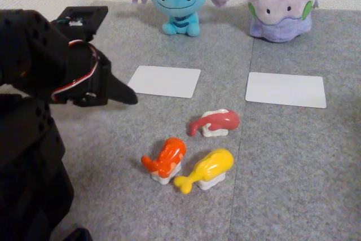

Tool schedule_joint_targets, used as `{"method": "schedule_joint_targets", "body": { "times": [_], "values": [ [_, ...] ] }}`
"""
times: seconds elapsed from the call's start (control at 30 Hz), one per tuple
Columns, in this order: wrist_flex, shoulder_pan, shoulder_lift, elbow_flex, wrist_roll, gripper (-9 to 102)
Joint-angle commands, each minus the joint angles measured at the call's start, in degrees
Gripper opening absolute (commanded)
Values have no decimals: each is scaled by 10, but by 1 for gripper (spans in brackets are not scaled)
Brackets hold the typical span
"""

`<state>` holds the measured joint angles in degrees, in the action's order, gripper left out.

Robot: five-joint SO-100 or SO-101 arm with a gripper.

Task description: Wooper wants to eat egg sudhi, and Goomy wants to eat shrimp sushi

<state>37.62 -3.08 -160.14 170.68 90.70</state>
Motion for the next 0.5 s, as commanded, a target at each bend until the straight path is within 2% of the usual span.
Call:
{"method": "schedule_joint_targets", "body": {
  "times": [0.0, 0.07, 0.37, 0.47],
  "values": [
    [5, 40, -6, -63, -5, 29],
    [35, 62, -4, -123, 2, 29],
    [278, 60, 4, -402, -7, 29],
    [324, 69, 5, -460, -20, 29]
  ]
}}
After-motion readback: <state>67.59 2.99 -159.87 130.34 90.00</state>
